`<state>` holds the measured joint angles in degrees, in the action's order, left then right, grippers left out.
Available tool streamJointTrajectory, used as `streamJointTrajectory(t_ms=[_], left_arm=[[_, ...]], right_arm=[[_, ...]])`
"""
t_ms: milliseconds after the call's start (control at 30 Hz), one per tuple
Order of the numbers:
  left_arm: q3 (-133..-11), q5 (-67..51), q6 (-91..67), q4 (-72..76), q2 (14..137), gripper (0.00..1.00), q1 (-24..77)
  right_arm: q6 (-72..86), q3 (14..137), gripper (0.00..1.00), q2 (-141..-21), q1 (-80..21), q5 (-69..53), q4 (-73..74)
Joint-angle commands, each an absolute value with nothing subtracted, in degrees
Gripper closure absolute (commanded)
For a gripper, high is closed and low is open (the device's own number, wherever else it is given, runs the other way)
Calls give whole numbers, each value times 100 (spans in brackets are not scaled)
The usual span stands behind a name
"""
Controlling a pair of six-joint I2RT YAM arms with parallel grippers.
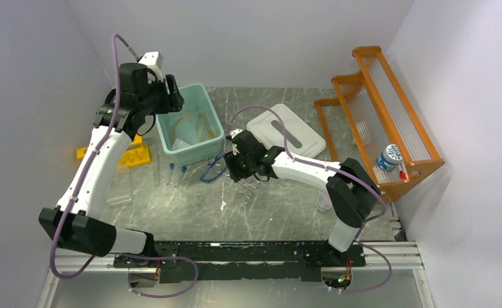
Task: Organize the chemistry lab equipment
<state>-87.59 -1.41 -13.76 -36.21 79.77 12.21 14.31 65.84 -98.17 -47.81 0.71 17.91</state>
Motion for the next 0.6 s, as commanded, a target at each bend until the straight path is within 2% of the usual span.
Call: streamJointTrajectory(t_ms=[0, 200, 400, 567], left_arm=[[-8321, -371, -1538, -3161, 7715, 33, 1193], [-8271, -586, -1559, -3331, 7673, 34, 1188], [-8328, -680, -1557, -3423, 7656, 33, 1188], [-8236, -700, -1547, -3404, 7604, 33, 1188]], right_arm=[[1276, 6426, 42, -10071, -4911, 316, 1455], [943, 6518, 48, -10474, -5066, 165, 1659], [813, 6816, 51, -10880, -5177, 676, 2079], [661, 6920, 63, -11020, -5185, 849, 2375]])
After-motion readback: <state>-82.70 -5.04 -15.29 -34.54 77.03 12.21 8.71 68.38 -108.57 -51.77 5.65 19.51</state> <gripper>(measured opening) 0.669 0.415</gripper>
